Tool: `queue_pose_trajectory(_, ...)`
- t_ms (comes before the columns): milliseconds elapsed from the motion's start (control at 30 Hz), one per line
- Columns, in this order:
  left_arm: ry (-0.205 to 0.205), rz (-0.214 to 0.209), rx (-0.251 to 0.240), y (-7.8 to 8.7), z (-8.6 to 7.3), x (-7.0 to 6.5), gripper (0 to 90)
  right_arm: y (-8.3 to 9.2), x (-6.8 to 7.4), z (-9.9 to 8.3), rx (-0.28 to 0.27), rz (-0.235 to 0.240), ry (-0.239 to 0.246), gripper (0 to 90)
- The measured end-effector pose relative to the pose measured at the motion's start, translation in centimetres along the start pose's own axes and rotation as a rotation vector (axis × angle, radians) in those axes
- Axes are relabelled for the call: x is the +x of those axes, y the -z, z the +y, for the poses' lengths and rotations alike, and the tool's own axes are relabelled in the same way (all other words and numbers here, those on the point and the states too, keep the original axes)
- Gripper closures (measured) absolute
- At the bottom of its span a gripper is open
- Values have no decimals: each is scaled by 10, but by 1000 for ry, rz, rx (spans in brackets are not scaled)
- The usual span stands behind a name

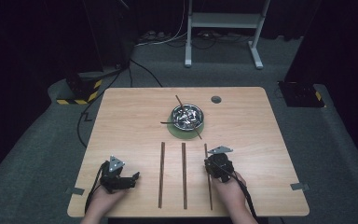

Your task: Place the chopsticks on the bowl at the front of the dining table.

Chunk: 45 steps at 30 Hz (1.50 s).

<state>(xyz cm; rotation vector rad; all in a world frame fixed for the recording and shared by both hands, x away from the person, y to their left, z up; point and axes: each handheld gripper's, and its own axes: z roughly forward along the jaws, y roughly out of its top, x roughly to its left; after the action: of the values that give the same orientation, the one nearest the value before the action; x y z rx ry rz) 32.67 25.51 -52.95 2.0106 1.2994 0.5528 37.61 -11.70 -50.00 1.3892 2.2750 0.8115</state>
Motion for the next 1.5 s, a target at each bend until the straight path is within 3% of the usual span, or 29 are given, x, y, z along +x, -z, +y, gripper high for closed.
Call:
queue_pose_trajectory(433,2,2,-1,0,0,0,108,0,4,-9,37,-12,11,791)
queue_pose_trajectory(900,2,2,-1,0,0,0,110,2,-25,-11,43,-66,0,836)
queue_pose_trajectory(1033,2,2,-1,0,0,0,110,1,-35,-9,49,-53,-19,829)
queue_pose_trajectory(1133,3,3,-1,0,0,-1,110,1,-36,-6,63,-32,-36,787)
queue_pose_trajectory(1367,7,2,-1,0,0,-1,110,3,-35,-8,69,-34,-9,756)
queue_pose_trajectory(1500,5,1,-1,0,0,-1,110,3,-35,-9,70,-41,-1,795)
